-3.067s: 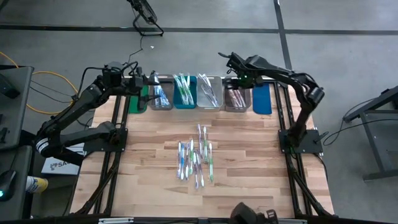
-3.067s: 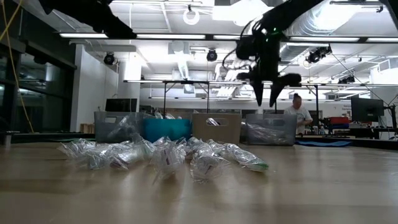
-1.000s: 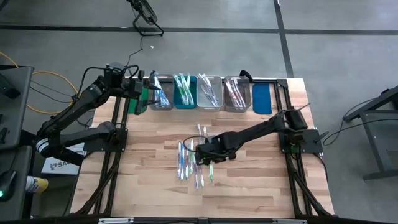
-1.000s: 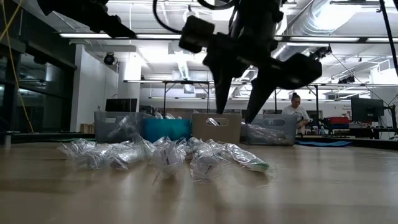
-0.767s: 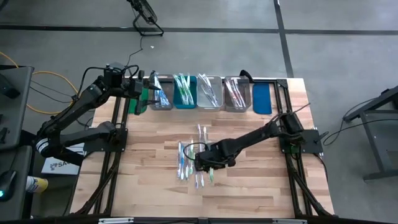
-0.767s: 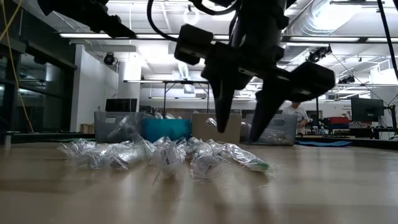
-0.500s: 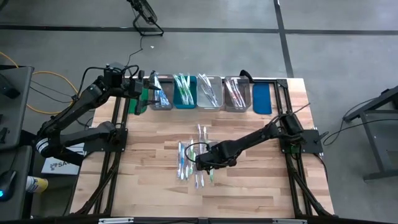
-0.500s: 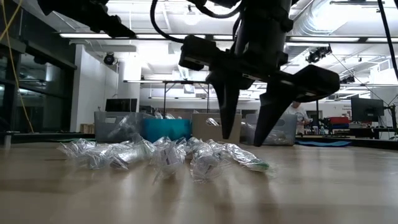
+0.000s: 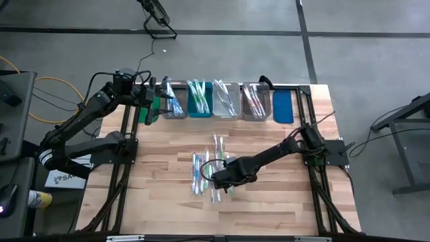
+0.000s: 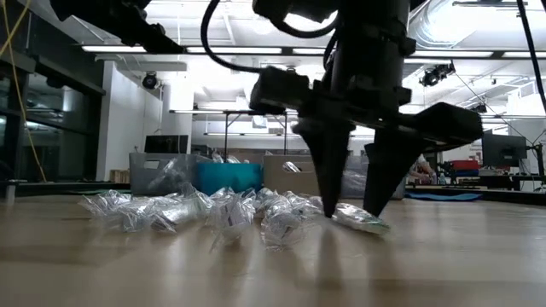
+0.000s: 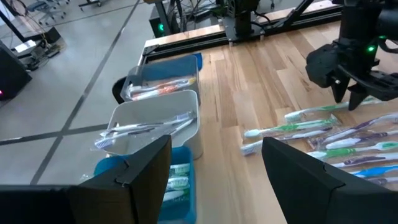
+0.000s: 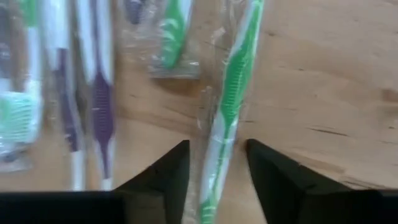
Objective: Pick & Place Toothbrushes
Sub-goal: Put the green toothbrush into the blue bin
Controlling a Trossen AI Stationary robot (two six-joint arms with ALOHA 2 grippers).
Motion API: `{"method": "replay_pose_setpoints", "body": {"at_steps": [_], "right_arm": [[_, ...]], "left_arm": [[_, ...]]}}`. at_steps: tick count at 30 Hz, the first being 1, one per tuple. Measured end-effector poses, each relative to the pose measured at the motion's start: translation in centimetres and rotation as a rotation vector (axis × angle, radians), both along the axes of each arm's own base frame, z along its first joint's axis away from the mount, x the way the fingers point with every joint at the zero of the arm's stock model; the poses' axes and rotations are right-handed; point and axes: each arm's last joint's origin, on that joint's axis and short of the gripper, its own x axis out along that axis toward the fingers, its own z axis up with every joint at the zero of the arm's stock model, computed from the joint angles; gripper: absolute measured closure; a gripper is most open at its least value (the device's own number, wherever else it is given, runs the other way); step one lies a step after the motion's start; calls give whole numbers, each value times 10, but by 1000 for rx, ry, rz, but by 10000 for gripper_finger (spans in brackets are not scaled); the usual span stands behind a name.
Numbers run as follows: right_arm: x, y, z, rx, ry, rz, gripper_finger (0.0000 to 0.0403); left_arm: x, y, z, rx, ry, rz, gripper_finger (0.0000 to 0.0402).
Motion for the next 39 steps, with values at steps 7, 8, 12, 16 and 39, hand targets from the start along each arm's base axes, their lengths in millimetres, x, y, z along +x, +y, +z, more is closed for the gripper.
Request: {"method": "replay_pose_setpoints", "body": {"at_steps": [7, 8, 12, 16, 39], "right_arm": [[-1, 0, 0, 34, 26, 5, 376], [-1, 0, 1, 41, 19, 9, 387], [-3, 1, 5, 72, 34, 16, 395], [-14, -3, 19, 48, 71, -6, 399], [-61, -101, 144, -590, -73, 254, 399]], "left_arm": [[0, 0, 0, 2, 2, -1, 156], [0, 0, 0, 2, 2, -1, 156], [0, 0, 0, -1, 2, -1, 156], [0, 0, 0, -3, 3, -1, 156], [41, 27, -13, -318, -66, -105, 156]]}}
